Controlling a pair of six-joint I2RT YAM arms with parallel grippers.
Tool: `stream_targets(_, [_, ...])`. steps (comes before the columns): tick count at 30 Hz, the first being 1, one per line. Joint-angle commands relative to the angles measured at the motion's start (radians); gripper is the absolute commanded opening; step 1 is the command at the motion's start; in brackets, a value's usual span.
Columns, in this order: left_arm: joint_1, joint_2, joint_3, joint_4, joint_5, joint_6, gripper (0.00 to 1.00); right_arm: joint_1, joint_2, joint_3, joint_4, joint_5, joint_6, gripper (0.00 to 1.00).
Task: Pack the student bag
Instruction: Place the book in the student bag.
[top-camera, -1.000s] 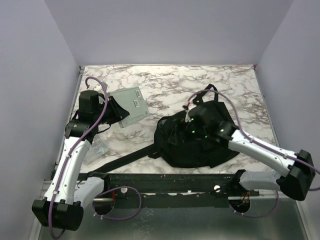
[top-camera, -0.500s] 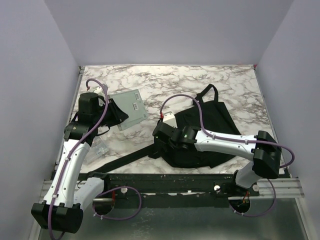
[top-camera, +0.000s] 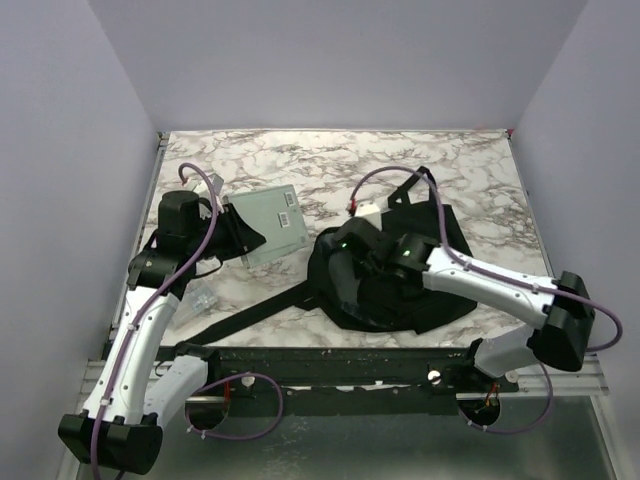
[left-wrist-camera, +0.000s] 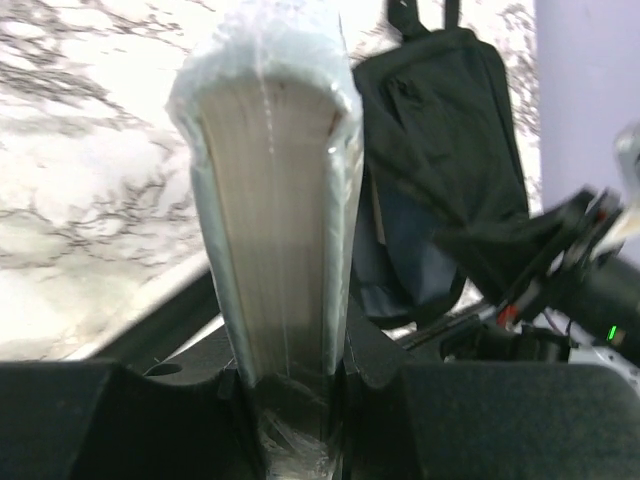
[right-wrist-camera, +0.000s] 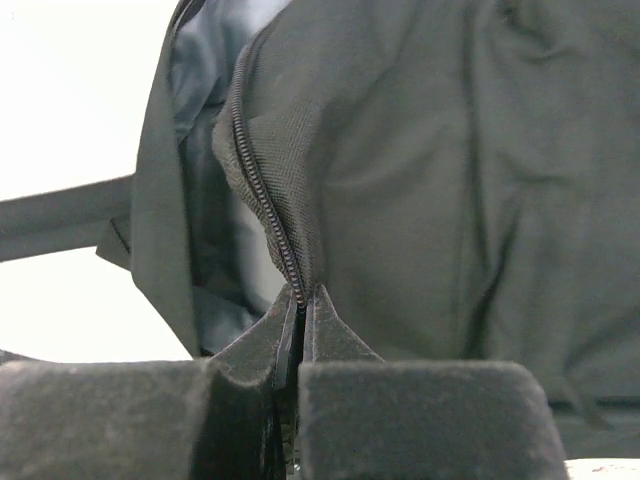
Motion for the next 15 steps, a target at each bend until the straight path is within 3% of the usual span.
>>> stream_targets(1, [-0.045, -0.072, 0.011, 0.083, 0.133, -0.068, 0.0, -0.188, -0.171, -0.052, 0.088, -0.105, -0.103, 0.01])
stream_targets(6, [-0.134, -0.087, -0.031, 0.117, 0.139, -0.149, 0.0, -0.405, -0.272, -0.106, 0.173, -0.398, -0.153, 0.01])
stream_targets(15, [-0.282, 0.027, -0.162, 0.399, 0.208, -0.344, 0.0, -0.44, -0.316, -0.077, 0.19, -0.463, -0.123, 0.01])
